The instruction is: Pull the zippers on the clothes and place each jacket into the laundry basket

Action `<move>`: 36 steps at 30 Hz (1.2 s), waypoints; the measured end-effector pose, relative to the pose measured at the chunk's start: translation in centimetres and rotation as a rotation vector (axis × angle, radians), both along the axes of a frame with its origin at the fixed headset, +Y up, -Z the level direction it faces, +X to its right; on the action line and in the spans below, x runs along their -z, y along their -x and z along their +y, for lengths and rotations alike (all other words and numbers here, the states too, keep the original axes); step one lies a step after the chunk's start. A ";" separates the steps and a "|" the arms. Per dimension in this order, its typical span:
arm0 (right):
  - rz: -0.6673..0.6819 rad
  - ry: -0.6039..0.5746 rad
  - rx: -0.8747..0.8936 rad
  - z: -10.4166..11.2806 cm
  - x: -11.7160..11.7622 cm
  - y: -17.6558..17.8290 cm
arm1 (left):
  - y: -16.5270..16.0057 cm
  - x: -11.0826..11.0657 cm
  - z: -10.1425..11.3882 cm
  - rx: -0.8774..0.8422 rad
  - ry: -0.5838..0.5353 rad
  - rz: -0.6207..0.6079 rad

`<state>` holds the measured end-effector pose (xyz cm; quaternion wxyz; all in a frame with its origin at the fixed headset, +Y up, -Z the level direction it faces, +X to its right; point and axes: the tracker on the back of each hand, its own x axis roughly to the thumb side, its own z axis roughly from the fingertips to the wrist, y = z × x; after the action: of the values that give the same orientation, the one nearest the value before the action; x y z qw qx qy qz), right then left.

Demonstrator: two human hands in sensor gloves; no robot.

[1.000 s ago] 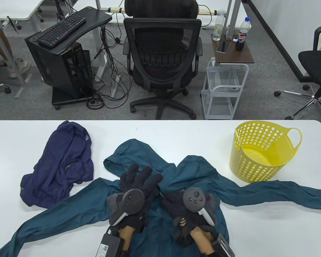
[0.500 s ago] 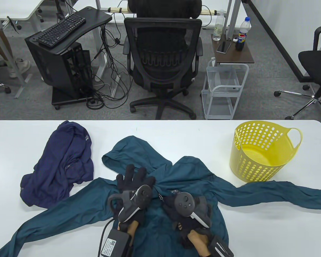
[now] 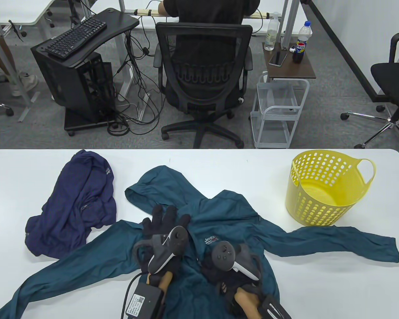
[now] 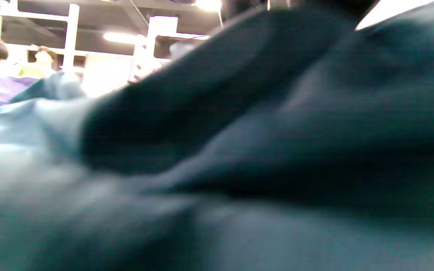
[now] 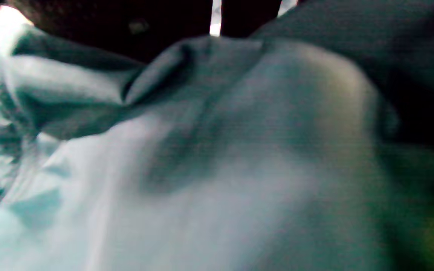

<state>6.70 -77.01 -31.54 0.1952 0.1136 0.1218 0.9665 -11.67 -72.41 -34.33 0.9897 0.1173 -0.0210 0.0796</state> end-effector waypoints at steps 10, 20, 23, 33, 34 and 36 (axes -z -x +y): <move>-0.159 -0.022 0.363 0.3 0.8 -3.1 | -2.6 -1.3 -0.5 0.052 0.191 -0.266; 0.012 -0.074 0.161 0.7 -0.4 -1.1 | -2.4 0.0 -1.9 0.084 0.093 -0.005; 0.094 -0.072 -0.007 0.9 -1.2 0.2 | -1.8 0.7 -2.5 0.088 0.120 0.054; 0.212 0.067 -0.110 1.1 -2.3 1.5 | -0.7 1.5 -3.4 0.131 0.232 0.090; 0.194 0.074 -0.102 0.9 -2.1 1.3 | -0.8 1.4 -3.2 0.136 0.236 0.087; 0.144 0.076 -0.089 0.8 -1.6 0.8 | -1.1 1.0 -2.5 0.114 0.212 0.062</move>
<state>5.92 -76.26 -29.96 0.1470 0.1700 0.1770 0.9582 -10.59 -74.92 -35.30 0.9996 0.0130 0.0115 0.0213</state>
